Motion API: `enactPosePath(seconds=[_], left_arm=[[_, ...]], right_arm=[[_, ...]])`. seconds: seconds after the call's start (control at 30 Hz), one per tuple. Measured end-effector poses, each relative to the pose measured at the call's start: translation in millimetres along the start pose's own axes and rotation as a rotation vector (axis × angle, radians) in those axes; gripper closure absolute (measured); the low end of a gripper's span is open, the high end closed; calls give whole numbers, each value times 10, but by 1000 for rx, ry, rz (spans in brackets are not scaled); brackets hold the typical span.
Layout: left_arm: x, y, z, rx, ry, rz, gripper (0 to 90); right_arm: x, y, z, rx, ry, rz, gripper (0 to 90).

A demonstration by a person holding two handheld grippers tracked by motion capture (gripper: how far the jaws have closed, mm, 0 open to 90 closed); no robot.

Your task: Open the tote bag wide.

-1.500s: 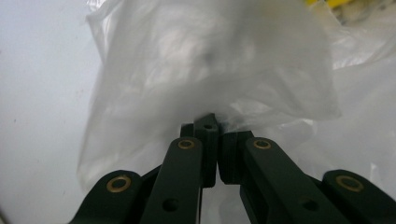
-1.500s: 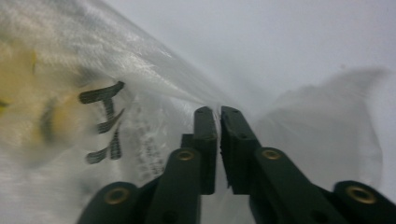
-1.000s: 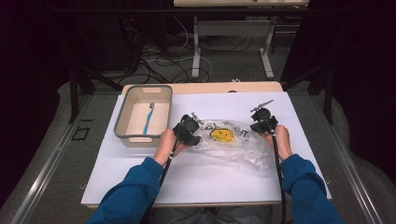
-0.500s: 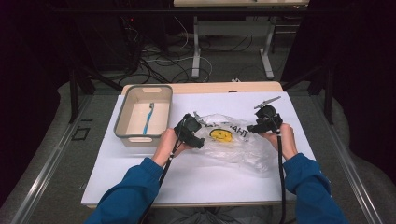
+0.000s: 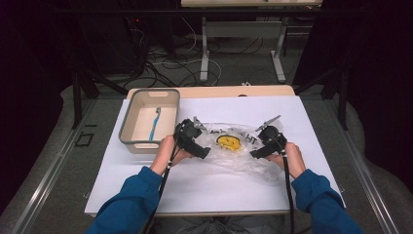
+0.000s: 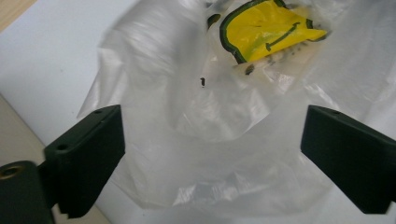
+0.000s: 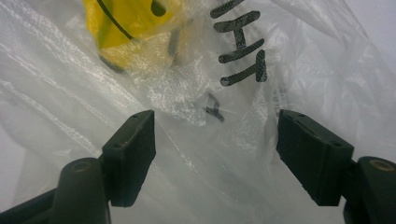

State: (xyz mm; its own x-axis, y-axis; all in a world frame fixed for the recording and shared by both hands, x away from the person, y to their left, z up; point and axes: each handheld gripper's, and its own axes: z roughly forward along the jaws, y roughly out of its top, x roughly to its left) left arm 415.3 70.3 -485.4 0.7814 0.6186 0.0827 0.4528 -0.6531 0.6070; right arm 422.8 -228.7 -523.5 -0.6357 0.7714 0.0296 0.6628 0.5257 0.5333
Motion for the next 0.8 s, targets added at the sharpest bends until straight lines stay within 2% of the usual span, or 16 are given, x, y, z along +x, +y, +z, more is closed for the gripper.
enactPosePath(seconds=[0.07,0.17,0.2,0.23,0.3,0.33,0.37,0.4,0.43,0.47,0.57,0.6,0.63,0.7,0.77,0.8], left_arm=[[4,-13,-37,4,3,4,22],[-15,3,-106,0,17,23,9],[-21,24,-130,-8,28,31,12],[-28,54,-158,-21,47,35,21],[-41,136,-201,-48,83,57,96],[-41,186,-213,-67,91,56,151],[-36,240,-209,-85,101,56,175],[-27,295,-192,-90,98,56,179],[-22,342,-156,-109,100,54,205],[-21,386,-109,-100,97,64,261],[-15,463,166,-40,127,83,404],[-4,467,272,-20,135,90,461],[12,467,365,9,133,88,491],[46,439,537,64,111,70,622],[70,385,671,103,82,68,709],[75,353,722,118,74,63,755]], right_arm=[[-15,6,39,52,-14,-10,341],[-12,-2,73,70,-14,2,343],[-22,7,62,76,-18,-15,342],[-16,9,61,57,-22,-10,340],[-26,12,24,43,-18,-24,326],[-15,1,8,-1,0,-5,316],[-14,14,-69,28,-7,-10,301],[-5,10,-118,-3,-4,0,278],[2,12,-194,-2,0,-4,262],[20,8,-262,-15,10,0,247],[144,-49,-381,-20,18,-5,220],[192,-87,-375,-7,42,-19,221],[252,-130,-346,10,59,-30,241],[337,-202,-254,46,62,-101,391],[375,-246,-172,94,33,-112,601],[376,-267,-127,69,39,-117,687]])
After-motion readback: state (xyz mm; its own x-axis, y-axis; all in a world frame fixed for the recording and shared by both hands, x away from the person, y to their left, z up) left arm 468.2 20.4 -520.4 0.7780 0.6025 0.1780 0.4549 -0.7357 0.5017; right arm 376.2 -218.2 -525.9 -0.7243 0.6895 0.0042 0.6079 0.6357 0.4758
